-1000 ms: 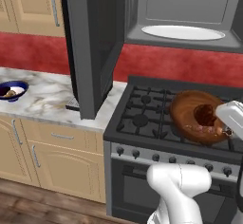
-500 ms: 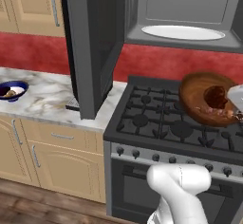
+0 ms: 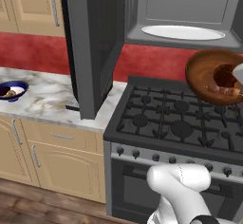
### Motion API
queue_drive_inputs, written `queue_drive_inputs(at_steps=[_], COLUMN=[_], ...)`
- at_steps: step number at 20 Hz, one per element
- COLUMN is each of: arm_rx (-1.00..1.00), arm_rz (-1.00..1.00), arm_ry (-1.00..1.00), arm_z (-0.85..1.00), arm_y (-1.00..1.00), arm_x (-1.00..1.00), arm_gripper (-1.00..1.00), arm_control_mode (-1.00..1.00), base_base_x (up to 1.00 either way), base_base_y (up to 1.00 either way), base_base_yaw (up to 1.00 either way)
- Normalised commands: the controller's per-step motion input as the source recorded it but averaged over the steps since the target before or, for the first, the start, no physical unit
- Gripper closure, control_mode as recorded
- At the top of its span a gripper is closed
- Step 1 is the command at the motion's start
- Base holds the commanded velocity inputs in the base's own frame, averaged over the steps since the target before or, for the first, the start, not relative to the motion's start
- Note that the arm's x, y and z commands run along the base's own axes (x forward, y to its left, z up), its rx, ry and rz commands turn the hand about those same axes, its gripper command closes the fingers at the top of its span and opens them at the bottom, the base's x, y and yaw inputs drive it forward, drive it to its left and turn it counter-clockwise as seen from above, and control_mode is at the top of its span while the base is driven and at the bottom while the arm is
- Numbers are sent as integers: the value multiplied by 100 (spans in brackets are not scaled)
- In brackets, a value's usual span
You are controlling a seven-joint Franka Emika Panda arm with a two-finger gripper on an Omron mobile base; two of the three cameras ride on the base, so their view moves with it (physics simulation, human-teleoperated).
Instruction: Place the bowl containing the steak and kebab skewer in the microwave. Close the microwave door and press the start button to microwave the meal.
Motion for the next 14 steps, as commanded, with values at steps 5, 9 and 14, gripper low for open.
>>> queue_drive_inputs(at_steps=[5, 9, 14], arm_rx=[-3, 3, 16], arm_rz=[-28, -19, -9], arm_ry=[-9, 0, 0], arm_z=[69, 50, 30], arm_y=[-6, -32, -25], arm_x=[54, 63, 65], arm_gripper=[100, 100, 100], arm_control_mode=[-100, -100, -100], base_base_x=[0, 0, 0], base_base_y=[0, 0, 0], base_base_yaw=[0, 0, 0])
